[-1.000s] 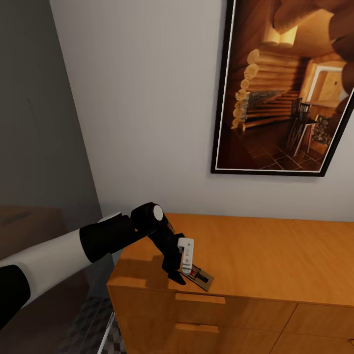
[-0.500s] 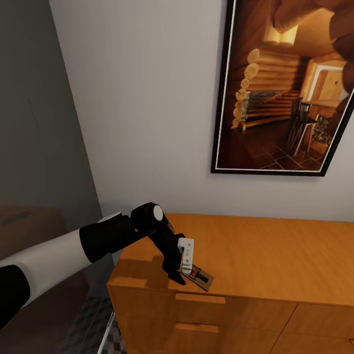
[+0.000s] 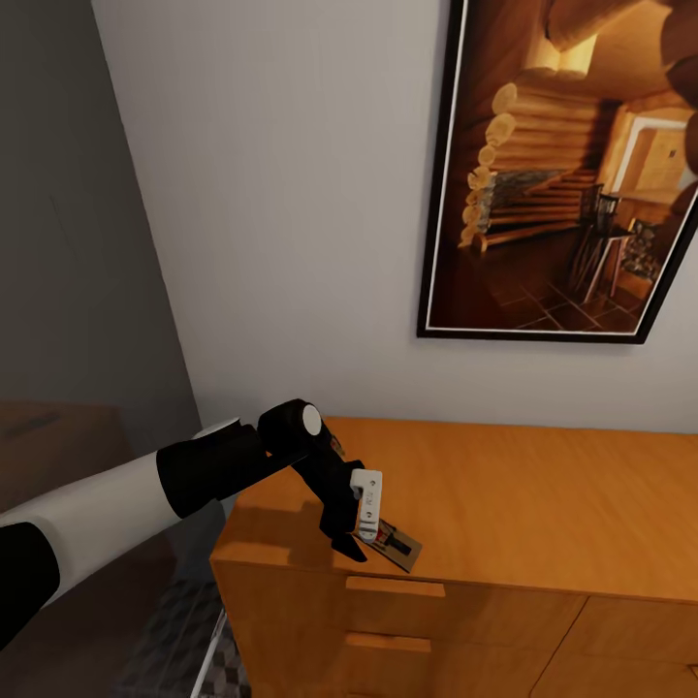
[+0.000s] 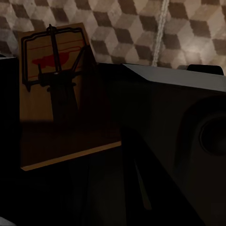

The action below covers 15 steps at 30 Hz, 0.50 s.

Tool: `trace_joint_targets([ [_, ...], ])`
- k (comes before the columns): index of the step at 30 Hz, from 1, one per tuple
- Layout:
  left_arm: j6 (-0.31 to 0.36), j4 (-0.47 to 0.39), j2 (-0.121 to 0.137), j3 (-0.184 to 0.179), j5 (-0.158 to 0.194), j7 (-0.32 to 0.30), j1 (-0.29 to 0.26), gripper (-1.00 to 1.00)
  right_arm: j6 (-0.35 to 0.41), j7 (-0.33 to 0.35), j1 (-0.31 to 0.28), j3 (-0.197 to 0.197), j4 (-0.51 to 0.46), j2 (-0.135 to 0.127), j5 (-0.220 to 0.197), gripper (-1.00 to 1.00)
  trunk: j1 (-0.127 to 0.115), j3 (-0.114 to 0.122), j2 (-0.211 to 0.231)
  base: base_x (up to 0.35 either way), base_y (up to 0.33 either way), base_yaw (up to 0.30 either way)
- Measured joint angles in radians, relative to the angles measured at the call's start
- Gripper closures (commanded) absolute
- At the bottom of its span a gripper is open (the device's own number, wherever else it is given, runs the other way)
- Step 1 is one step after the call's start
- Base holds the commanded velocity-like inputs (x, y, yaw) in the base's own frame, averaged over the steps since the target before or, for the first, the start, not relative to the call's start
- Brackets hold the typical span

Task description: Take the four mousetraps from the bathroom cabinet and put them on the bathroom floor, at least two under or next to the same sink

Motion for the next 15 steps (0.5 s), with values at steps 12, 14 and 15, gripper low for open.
trace_joint_targets([
  [12, 0.0, 0.0, 0.0, -0.001, 0.0, 0.0, 0.0, -1.0, 0.0, 0.0, 0.0, 0.0, 0.0, 0.0, 0.0, 1.0, 0.0, -0.017, 0.0, 0.0, 0.0, 0.0],
  [14, 0.0, 0.0, 0.0, -0.001, 0.0, 0.0, 0.0, -1.0, 0.0, 0.0, 0.0, 0.0, 0.0, 0.0, 0.0, 1.0, 0.0, -0.019, 0.0, 0.0, 0.0, 0.0],
  [15, 0.001, 0.0, 0.0, -0.001, 0.0, 0.0, 0.0, -1.0, 0.0, 0.0, 0.0, 0.0, 0.0, 0.0, 0.0, 1.0, 0.0, -0.021, 0.0, 0.0, 0.0, 0.0],
])
